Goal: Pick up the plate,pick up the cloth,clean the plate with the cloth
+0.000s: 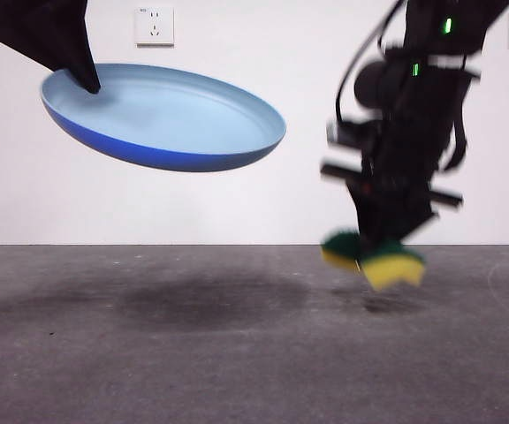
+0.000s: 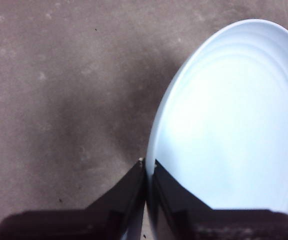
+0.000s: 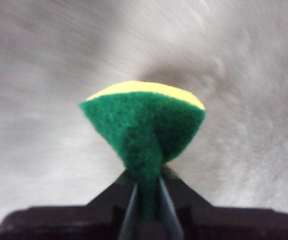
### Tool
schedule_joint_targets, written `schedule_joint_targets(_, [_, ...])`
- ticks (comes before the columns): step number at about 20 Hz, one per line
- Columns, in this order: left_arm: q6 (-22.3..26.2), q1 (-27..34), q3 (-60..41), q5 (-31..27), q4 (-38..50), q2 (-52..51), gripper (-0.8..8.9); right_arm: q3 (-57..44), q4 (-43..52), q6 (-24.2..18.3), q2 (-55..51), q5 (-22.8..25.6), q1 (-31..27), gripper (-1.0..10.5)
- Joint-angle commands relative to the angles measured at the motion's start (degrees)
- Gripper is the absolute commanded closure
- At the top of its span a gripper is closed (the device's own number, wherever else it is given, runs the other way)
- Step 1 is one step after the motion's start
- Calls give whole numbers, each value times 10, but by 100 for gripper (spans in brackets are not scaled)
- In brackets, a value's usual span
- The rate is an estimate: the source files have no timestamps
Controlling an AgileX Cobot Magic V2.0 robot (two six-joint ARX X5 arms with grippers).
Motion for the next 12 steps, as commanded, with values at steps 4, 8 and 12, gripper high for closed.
schedule_joint_targets(4, [-4, -3, 0, 2, 16, 52, 820, -2, 1, 42, -153, -5, 31, 958])
schedule_joint_targets(8, [-31, -20, 0, 55, 30, 78, 820, -2, 17, 75, -223, -5, 70, 958])
schedule_joint_targets(12, [-44, -45, 0, 109, 50, 78, 820, -2, 42, 79, -211, 2, 112, 958])
